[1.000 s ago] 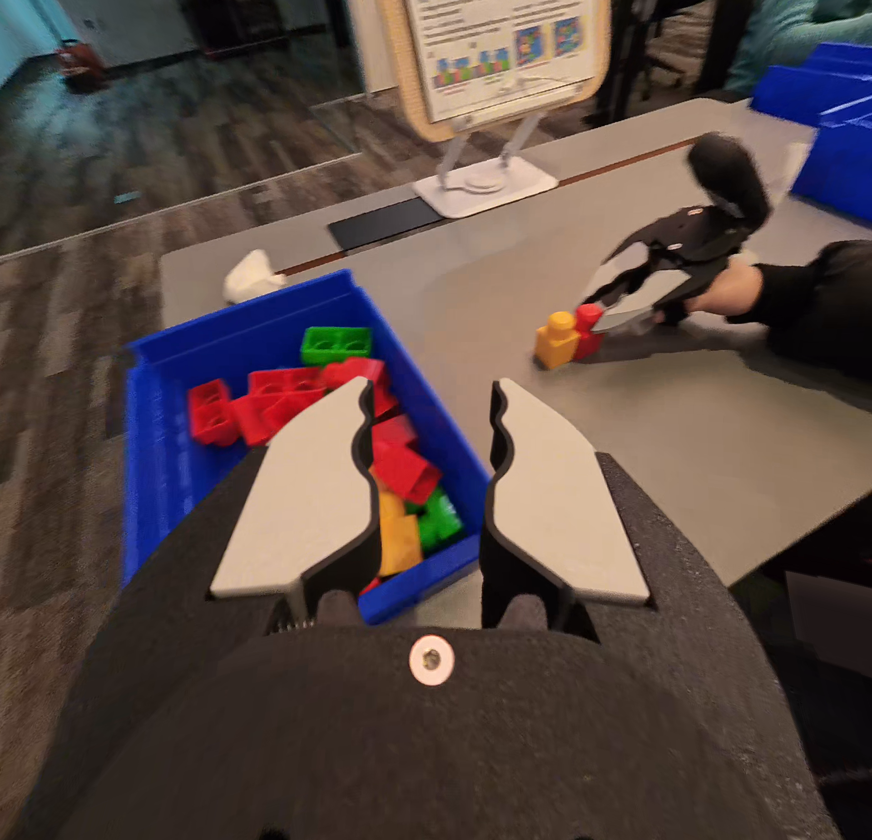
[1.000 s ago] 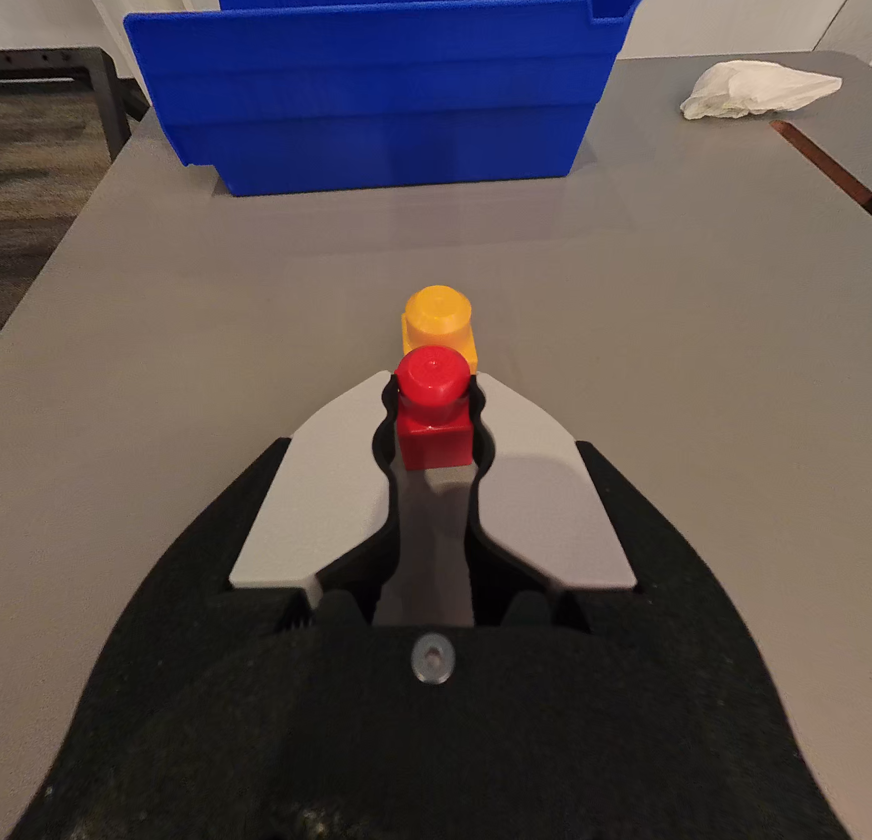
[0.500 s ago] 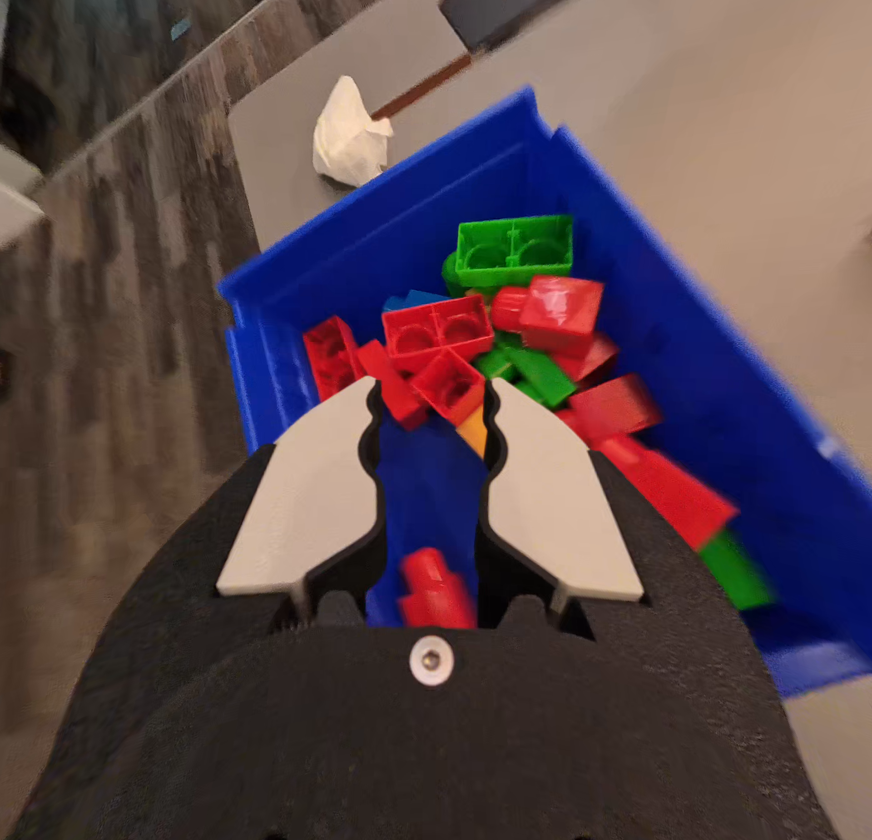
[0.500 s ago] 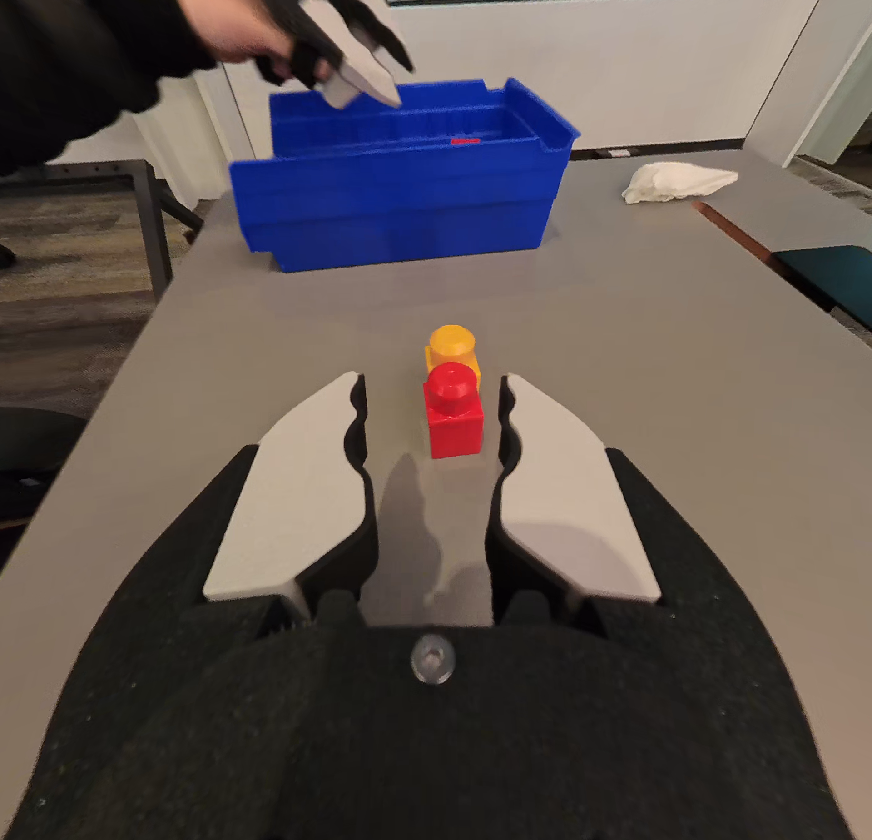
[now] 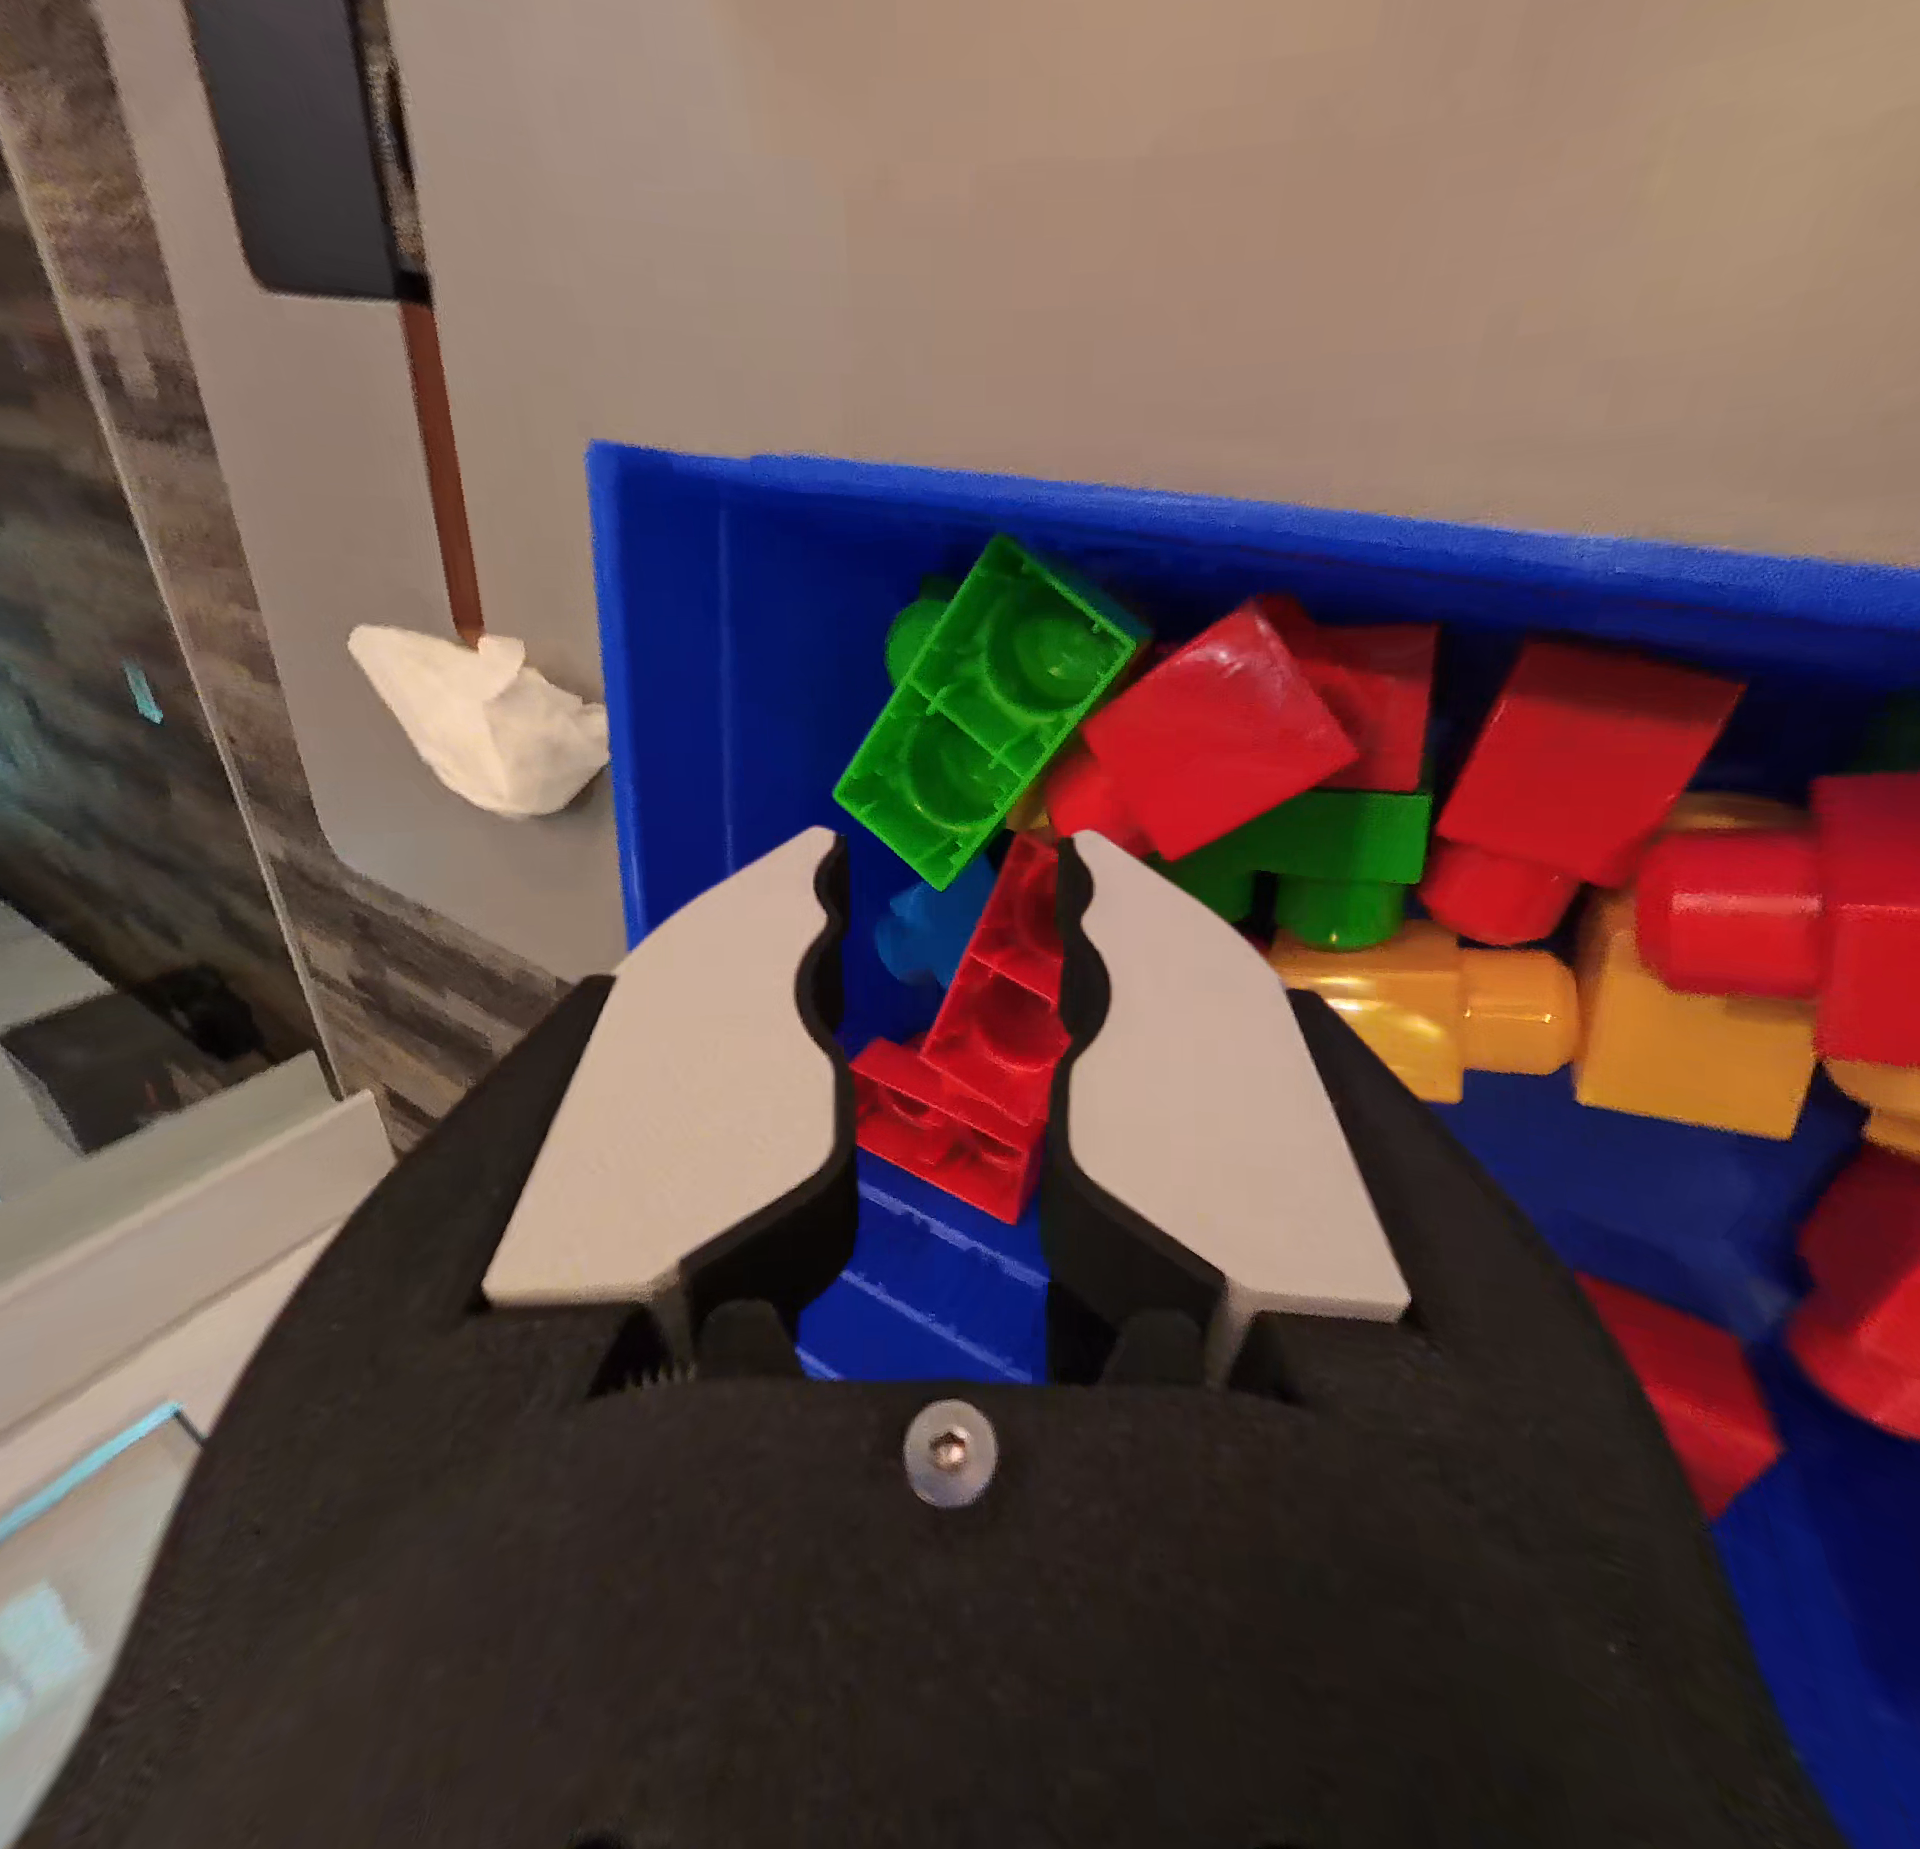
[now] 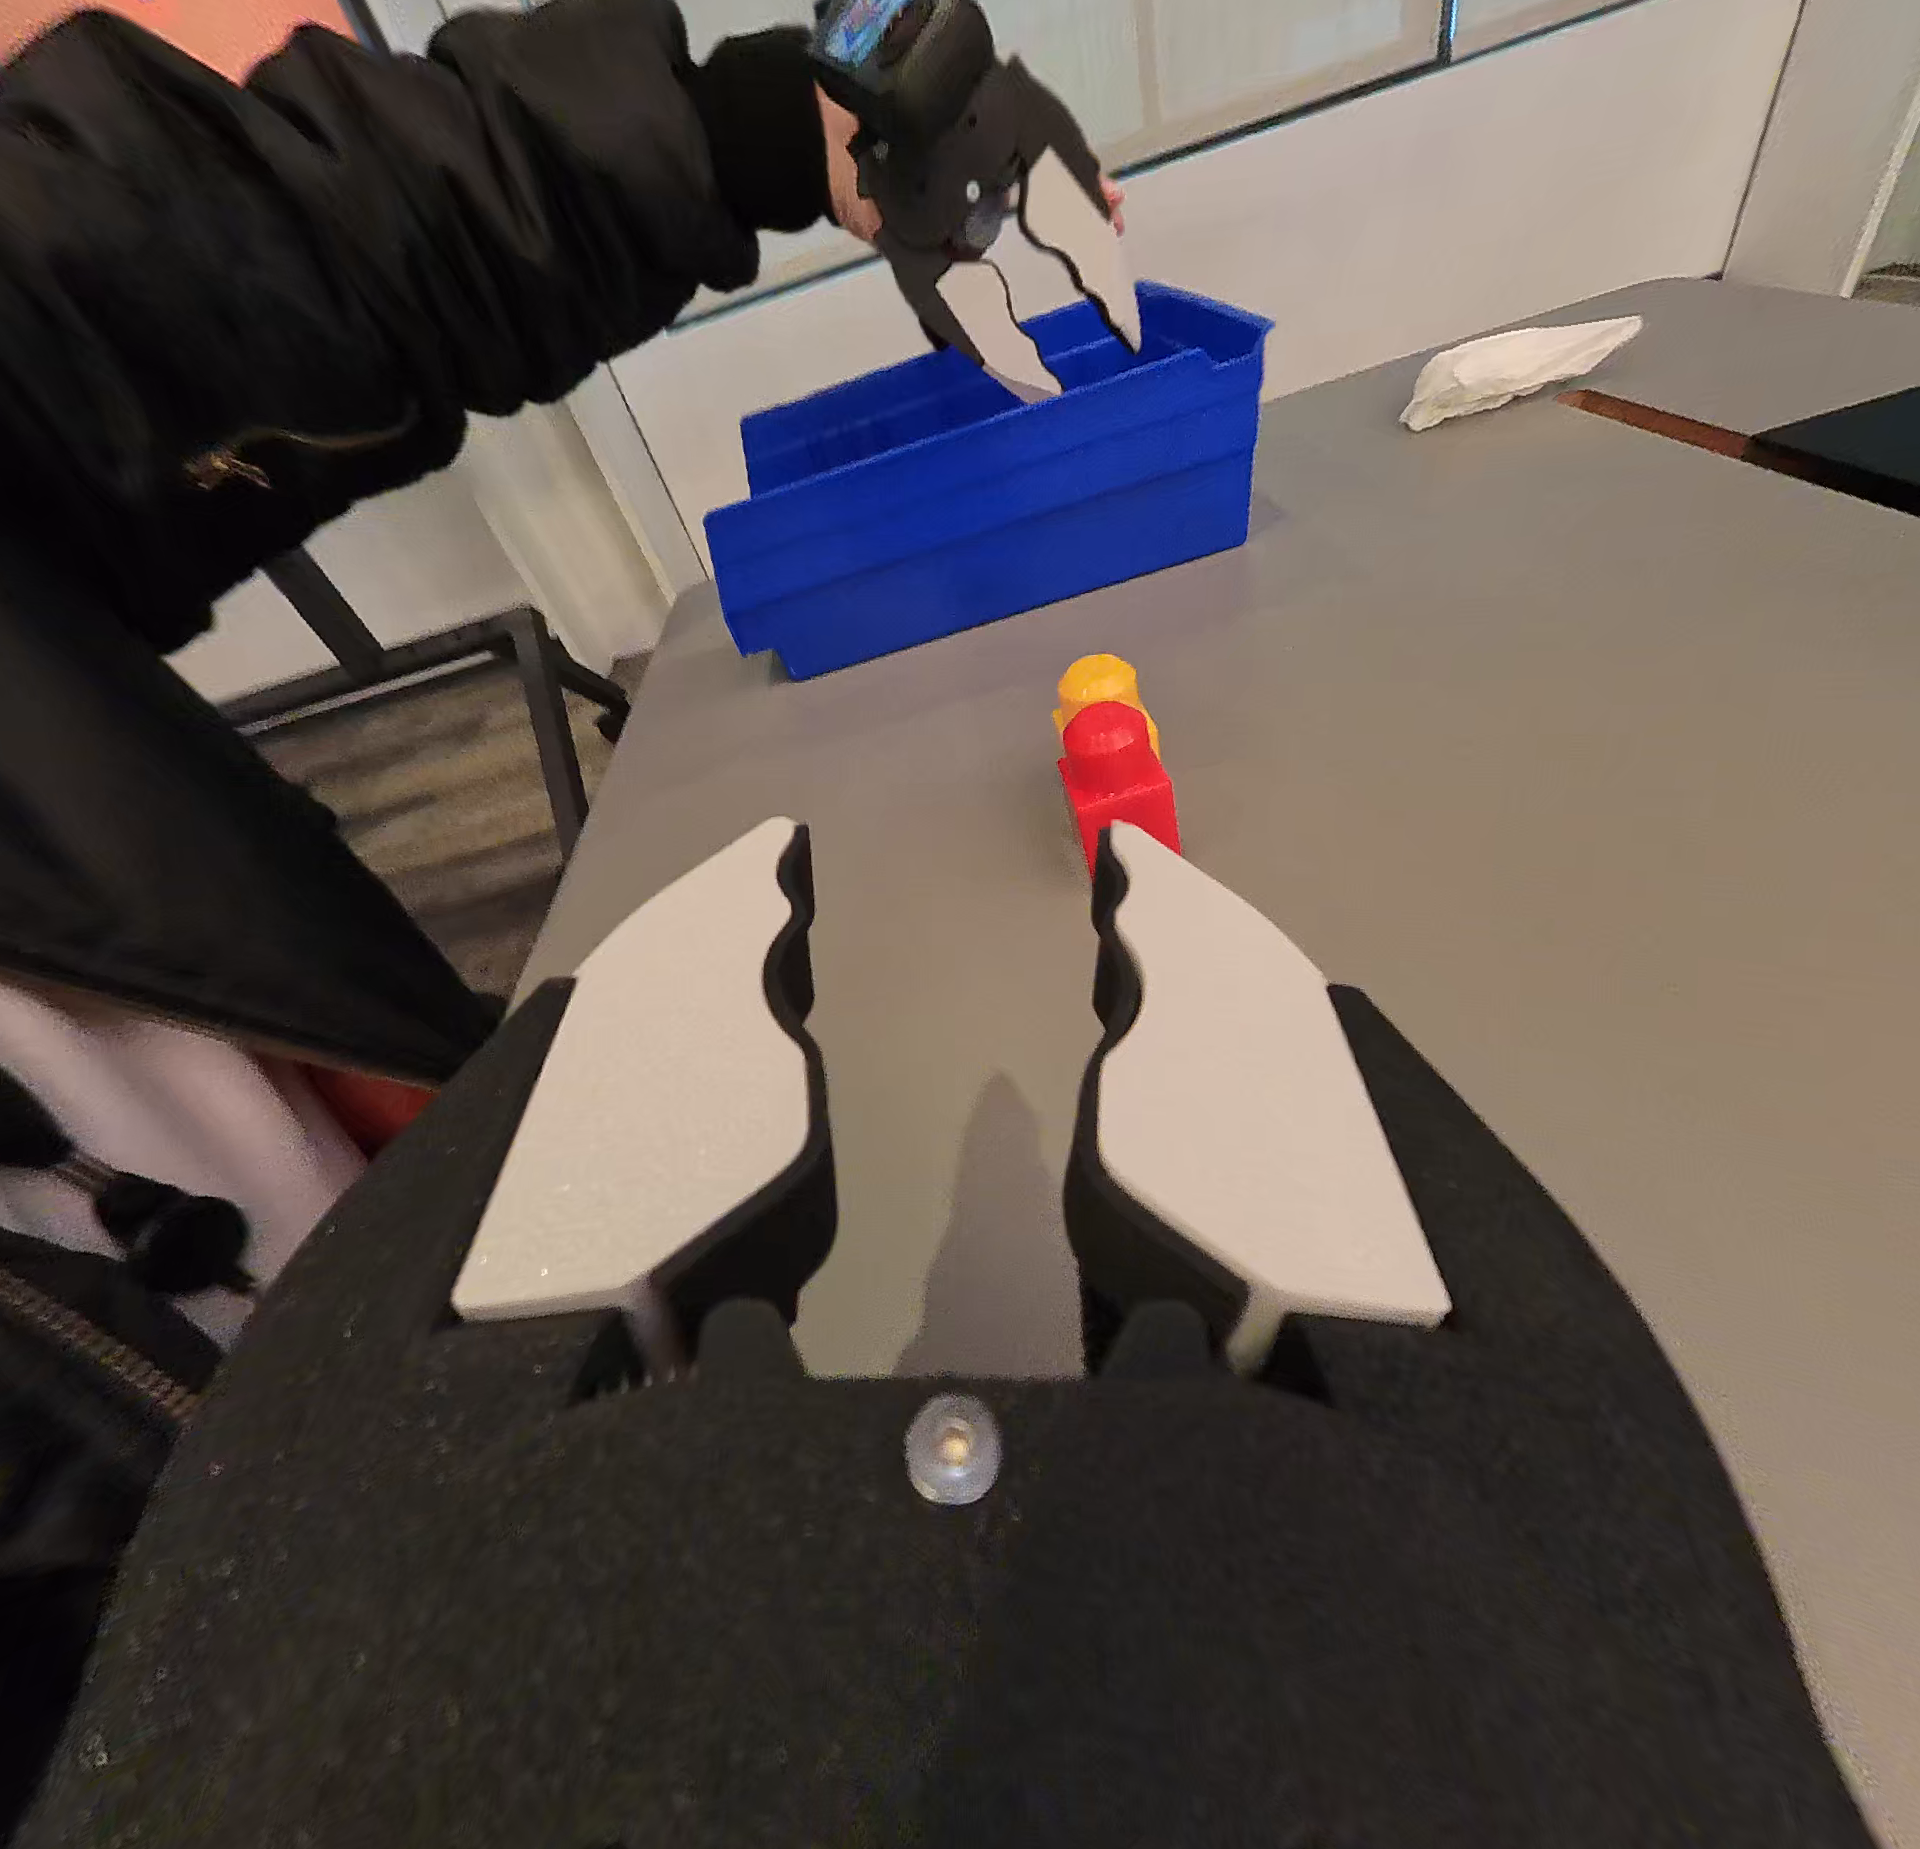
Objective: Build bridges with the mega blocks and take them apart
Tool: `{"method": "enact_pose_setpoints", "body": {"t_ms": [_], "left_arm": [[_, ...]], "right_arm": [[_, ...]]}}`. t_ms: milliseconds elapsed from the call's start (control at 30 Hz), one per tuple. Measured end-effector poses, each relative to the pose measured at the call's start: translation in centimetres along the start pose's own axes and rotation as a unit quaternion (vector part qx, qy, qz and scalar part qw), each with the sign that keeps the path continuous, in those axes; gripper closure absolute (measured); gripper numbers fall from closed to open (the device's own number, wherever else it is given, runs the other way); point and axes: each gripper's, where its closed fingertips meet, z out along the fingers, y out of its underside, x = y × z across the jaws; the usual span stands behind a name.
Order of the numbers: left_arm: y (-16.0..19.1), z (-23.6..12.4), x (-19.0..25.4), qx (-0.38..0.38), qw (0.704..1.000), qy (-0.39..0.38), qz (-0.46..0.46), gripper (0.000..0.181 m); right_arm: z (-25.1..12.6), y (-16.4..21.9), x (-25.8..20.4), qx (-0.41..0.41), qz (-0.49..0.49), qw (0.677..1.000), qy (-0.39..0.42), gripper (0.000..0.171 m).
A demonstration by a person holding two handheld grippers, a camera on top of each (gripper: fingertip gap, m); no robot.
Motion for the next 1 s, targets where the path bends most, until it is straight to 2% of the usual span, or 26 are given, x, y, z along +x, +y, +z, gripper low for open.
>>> {"method": "enact_pose_setpoints", "body": {"t_ms": [133,233,433,700,833,1000], "left_arm": [[0.5,0.6,-0.4,-0.038,0.996,0.036,0.073,0.137],[-0.1,1.2,-1.1,-0.032,0.992,0.028,0.116,0.132],[-0.2,2.6,-0.2,-0.028,0.986,0.072,0.146,0.138],[0.8,4.1,1.4,-0.047,0.978,0.131,0.157,0.142],[0.7,3.9,0.6,-0.034,0.985,0.098,0.14,0.143],[0.5,0.0,-1.6,0.025,0.999,0.03,0.024,0.143]], "right_arm": [[-1.1,-0.2,0.1,0.029,0.029,0.999,-0.006,0.124],[-1.6,-0.4,0.4,0.035,0.031,0.999,-0.001,0.126],[-1.6,-1.3,0.3,0.062,0.048,0.997,-0.013,0.128],[-0.5,-0.8,0.0,0.05,0.06,0.997,-0.024,0.129],[-0.1,-1.1,-0.3,0.049,0.058,0.997,-0.03,0.129],[0.6,-1.7,-0.6,0.046,0.055,0.997,-0.042,0.129]]}}
